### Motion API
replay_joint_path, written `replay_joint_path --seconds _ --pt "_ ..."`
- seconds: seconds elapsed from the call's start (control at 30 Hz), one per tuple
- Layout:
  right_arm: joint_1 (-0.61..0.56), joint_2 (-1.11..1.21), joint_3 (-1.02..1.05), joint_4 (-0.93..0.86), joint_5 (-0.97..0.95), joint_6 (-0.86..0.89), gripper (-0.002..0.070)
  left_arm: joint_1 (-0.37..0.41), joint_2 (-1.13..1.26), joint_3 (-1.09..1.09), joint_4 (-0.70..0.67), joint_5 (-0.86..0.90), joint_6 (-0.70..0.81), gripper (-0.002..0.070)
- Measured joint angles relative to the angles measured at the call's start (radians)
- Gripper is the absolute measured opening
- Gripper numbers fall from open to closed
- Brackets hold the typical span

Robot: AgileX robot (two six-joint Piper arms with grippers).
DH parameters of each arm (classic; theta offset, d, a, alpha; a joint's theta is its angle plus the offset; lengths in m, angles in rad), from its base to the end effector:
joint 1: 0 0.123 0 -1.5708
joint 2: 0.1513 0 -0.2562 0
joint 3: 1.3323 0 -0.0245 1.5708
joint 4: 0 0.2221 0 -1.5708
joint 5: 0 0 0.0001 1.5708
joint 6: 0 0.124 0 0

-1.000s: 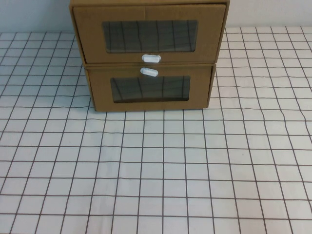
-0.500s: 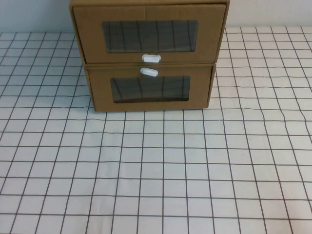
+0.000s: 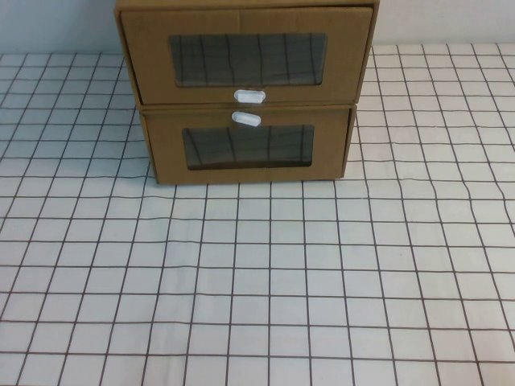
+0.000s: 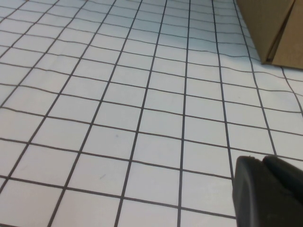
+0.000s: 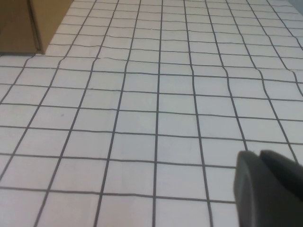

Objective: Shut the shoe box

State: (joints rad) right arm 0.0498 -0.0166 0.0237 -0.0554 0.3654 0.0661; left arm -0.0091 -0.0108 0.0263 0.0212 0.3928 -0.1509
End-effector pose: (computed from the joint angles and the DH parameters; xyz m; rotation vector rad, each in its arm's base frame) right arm 0.0845 0.0017 0.1647 -0.0191 1.8555 0.0262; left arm 0.0837 0.0002 0.1600 -0.1211 1.8889 -0.0881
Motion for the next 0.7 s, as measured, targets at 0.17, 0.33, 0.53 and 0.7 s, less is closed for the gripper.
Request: replay_joint_path --seconds 0.17,0.33,0.53,0.7 --pt "0.0 0.0 0.0 0.025 0.0 0.0 -0.0014 0.0 0.0 0.0 0.0 0.0 0.0 -0.0005" --pt "0.0 0.0 0.0 0.03 0.0 0.0 -0.0013 0.0 0.0 0.0 0.0 0.0 0.0 -0.0005" --pt "0.0 0.0 0.0 0.032 0.0 0.0 -0.0013 0.0 0.0 0.0 0.0 0.0 0.0 -0.0005" --pt "0.0 0.0 0.0 0.032 0.0 0.0 -0.0013 0.0 0.0 0.0 0.0 0.0 0.0 -0.0005"
